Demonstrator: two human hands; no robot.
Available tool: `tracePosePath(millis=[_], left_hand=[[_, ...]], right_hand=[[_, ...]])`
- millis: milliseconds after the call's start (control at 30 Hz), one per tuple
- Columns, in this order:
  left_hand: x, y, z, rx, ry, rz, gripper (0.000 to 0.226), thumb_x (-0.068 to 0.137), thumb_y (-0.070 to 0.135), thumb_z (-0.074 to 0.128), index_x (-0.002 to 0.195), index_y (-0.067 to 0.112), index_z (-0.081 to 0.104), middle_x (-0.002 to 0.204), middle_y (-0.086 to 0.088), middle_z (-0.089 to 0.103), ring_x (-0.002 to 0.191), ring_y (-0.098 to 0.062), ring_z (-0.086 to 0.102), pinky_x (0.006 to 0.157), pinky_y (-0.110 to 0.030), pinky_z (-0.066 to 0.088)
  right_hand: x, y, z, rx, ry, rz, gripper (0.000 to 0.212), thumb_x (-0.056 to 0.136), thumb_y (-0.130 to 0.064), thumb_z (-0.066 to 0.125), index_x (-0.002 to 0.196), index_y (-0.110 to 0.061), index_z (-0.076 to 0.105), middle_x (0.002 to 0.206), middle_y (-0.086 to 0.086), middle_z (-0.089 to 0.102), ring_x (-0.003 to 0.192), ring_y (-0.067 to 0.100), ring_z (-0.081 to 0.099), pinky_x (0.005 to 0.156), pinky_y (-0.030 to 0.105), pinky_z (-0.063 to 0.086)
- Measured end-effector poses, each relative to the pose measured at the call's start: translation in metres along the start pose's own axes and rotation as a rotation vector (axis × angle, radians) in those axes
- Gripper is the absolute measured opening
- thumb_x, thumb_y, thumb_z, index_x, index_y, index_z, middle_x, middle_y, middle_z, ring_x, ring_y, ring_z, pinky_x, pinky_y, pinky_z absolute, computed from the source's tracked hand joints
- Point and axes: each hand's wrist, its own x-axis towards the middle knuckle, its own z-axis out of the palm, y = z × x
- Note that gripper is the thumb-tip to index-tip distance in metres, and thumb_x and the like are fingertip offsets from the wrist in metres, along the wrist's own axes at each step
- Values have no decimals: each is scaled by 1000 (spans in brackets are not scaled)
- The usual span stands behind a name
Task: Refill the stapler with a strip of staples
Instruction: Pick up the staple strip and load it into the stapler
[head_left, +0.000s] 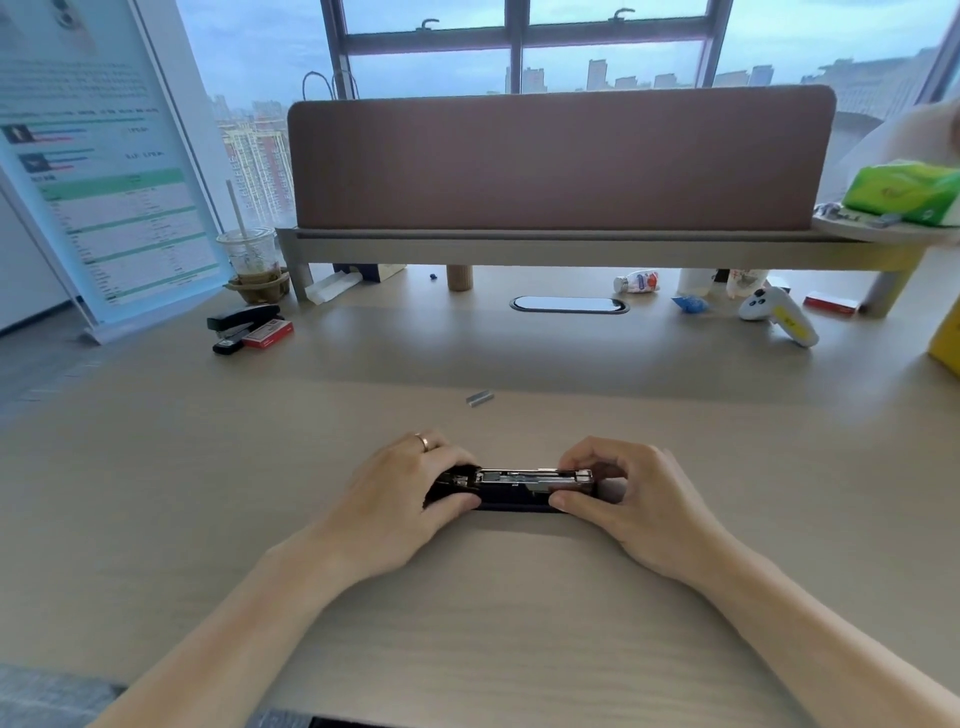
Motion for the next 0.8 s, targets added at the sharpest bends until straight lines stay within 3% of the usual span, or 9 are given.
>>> tracePosePath(millis=[100, 200, 300, 400, 500, 667, 800], left_hand=[[1, 1, -8, 26, -84, -27, 27, 95, 46, 68, 119, 33, 71, 112, 12, 66, 107, -13, 60, 94, -34, 50], [13, 2, -21, 61, -192, -77, 35, 90, 58, 67, 117, 36, 70, 104, 14, 67, 99, -12, 61, 88, -30, 49], [44, 6, -27, -68, -81, -126, 41, 91, 60, 65, 119, 31, 71, 108, 11, 70, 100, -11, 64, 87, -27, 46], [85, 0, -16, -41, 14, -168, 37, 95, 45, 68, 120, 18, 71, 118, 0, 72, 109, -20, 65, 91, -29, 47], [110, -13, 5, 0, -1, -225, 36, 92, 35, 74, 121, 15, 70, 123, -6, 73, 113, -28, 68, 96, -35, 53], [123, -19, 22, -29, 89, -232, 16, 89, 17, 76, 105, 16, 75, 104, -4, 81, 98, -26, 75, 90, -40, 60], [124, -18, 19, -66, 117, -236, 17, 89, 10, 76, 105, 17, 77, 96, 0, 80, 93, -21, 75, 87, -34, 59]], right_hand=[[1, -6, 1, -77, -15, -35, 19, 80, -31, 89, 90, -29, 72, 82, -3, 78, 79, 21, 73, 83, 38, 58], [1, -10, -1, -123, -30, -43, 23, 77, -42, 86, 93, -33, 73, 86, -10, 78, 82, 12, 73, 84, 32, 57], [8, -10, -7, -34, 44, 19, 34, 71, -62, 78, 96, -40, 74, 97, -23, 77, 94, 0, 71, 88, 22, 55], [24, -11, -12, 30, 112, 15, 13, 89, -47, 73, 92, -34, 76, 99, -25, 78, 91, -1, 72, 85, 21, 54], [33, -9, -8, 25, 106, 57, 18, 97, -43, 64, 93, -31, 77, 97, -18, 80, 90, 1, 73, 77, 16, 52], [43, 0, 5, 39, 131, 88, 36, 95, -58, 56, 91, -28, 77, 90, -14, 81, 91, 5, 76, 82, 31, 56], [47, 3, 4, 27, 157, 113, 30, 100, -48, 58, 88, -27, 77, 86, -10, 81, 87, 9, 76, 80, 33, 55]])
